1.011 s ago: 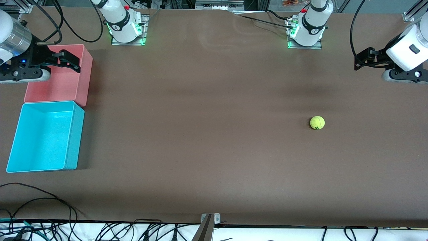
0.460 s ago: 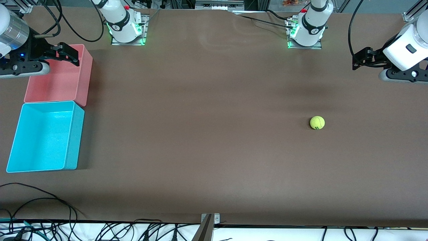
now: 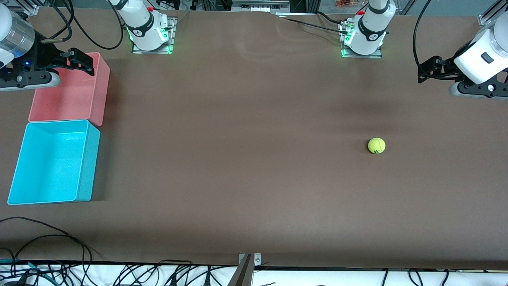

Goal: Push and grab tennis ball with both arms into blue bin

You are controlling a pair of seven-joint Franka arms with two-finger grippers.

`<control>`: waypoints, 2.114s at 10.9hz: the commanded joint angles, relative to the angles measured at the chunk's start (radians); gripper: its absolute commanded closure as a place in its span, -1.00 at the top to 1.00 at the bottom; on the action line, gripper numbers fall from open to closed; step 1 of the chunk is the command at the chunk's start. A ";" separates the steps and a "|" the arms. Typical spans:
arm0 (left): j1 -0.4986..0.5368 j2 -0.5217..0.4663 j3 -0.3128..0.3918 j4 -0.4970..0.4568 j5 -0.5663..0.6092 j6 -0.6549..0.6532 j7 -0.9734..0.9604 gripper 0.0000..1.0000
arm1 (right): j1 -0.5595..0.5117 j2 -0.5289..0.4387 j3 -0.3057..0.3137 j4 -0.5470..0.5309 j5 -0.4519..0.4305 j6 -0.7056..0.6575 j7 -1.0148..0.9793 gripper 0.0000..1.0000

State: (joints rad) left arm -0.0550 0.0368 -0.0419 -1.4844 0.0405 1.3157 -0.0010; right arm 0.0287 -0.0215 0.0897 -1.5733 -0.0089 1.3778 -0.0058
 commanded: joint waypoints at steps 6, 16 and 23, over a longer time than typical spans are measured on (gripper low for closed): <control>-0.005 0.017 -0.001 0.033 0.026 -0.024 0.001 1.00 | -0.003 0.012 0.001 0.016 0.003 -0.013 -0.014 1.00; -0.002 0.018 0.000 0.033 0.025 -0.024 -0.001 1.00 | 0.008 0.020 0.016 0.016 0.010 -0.014 -0.042 1.00; 0.086 0.035 0.007 0.030 -0.033 0.106 -0.001 1.00 | 0.008 0.020 0.016 0.016 0.010 -0.013 -0.042 1.00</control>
State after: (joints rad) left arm -0.0194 0.0563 -0.0284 -1.4845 0.0404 1.4093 -0.0026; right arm 0.0396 -0.0062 0.1052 -1.5733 -0.0067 1.3758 -0.0351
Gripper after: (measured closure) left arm 0.000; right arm 0.000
